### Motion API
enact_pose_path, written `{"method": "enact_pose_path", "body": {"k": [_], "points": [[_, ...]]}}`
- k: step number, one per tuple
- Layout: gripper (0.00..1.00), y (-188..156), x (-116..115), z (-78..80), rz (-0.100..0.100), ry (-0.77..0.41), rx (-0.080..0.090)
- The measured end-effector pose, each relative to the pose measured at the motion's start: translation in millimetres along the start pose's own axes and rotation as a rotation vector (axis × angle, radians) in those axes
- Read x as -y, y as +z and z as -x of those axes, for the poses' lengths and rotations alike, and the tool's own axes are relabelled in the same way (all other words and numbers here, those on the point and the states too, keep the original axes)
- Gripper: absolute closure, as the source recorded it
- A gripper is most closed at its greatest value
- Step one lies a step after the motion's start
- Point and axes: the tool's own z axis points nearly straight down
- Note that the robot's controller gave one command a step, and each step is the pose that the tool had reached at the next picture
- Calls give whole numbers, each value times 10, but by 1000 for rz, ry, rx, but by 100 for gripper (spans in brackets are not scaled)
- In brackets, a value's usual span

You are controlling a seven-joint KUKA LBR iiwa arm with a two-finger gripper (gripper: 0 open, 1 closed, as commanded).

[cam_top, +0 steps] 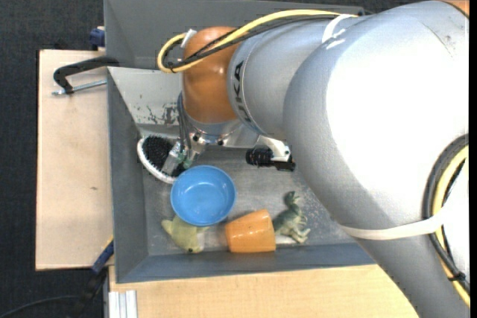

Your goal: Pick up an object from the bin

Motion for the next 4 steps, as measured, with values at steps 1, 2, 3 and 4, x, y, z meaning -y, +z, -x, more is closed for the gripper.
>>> {"method": "enact_pose_path", "body": {"k": [1,2,3,4], "points": [[100,-1321,-148,2,5,60,3],[0,-1266,-135,-10,-3,59,-2],[0,-42,599,-526,-12,-83,-10],[100,-95,567,-485,-1,-80,0]]}}
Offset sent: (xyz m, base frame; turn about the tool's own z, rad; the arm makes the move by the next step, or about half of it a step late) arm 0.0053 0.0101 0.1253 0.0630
